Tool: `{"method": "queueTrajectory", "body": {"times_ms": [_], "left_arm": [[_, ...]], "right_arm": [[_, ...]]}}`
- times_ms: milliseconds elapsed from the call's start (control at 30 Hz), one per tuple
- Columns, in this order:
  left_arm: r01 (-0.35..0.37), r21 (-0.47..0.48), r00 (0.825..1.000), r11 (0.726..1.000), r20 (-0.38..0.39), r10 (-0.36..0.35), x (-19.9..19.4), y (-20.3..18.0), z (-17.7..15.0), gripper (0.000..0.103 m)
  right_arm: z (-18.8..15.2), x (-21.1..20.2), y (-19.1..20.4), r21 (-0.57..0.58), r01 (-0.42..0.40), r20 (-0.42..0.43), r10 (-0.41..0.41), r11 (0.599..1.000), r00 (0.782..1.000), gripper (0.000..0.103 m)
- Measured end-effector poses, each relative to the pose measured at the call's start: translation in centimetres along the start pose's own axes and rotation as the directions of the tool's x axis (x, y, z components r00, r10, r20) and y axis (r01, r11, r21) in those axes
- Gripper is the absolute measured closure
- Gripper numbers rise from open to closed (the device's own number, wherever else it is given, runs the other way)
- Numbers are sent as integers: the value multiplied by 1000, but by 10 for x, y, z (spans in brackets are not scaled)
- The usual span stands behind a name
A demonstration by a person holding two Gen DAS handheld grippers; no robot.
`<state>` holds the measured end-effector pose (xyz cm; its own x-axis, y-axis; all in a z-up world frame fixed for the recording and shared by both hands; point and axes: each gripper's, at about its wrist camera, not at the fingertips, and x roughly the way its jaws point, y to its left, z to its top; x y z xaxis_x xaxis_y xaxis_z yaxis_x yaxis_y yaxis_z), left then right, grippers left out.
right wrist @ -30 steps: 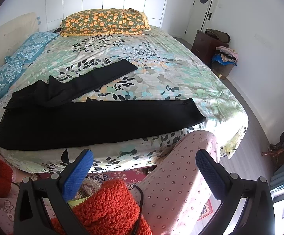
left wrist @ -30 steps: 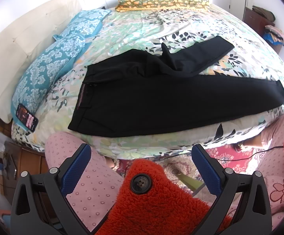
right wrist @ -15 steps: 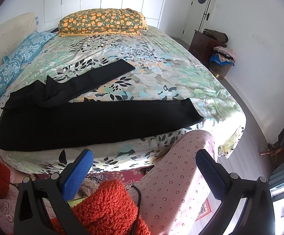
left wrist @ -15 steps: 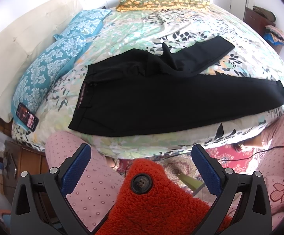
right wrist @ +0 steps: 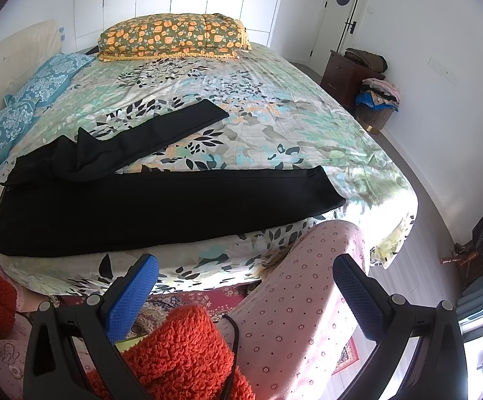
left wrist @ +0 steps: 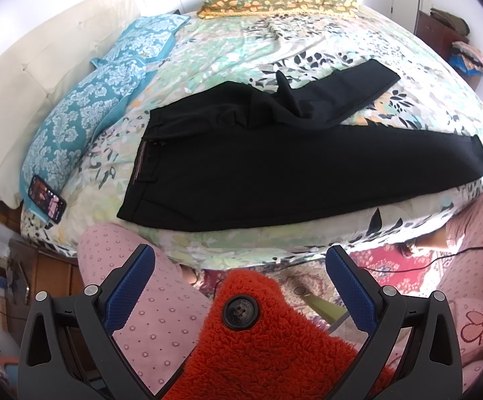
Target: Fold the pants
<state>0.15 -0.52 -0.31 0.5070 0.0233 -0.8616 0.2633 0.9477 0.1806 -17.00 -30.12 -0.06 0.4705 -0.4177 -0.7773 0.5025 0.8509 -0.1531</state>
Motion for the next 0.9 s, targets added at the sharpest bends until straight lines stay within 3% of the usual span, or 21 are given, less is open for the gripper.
{"method": "queueTrajectory", "body": {"times_ms": [900], "left_arm": [[28,-14,1000,1000,-7,-28,4,1,0,1]], "right_arm": [[1,1,10,-40,-33,-8,33,999,999,0]]}}
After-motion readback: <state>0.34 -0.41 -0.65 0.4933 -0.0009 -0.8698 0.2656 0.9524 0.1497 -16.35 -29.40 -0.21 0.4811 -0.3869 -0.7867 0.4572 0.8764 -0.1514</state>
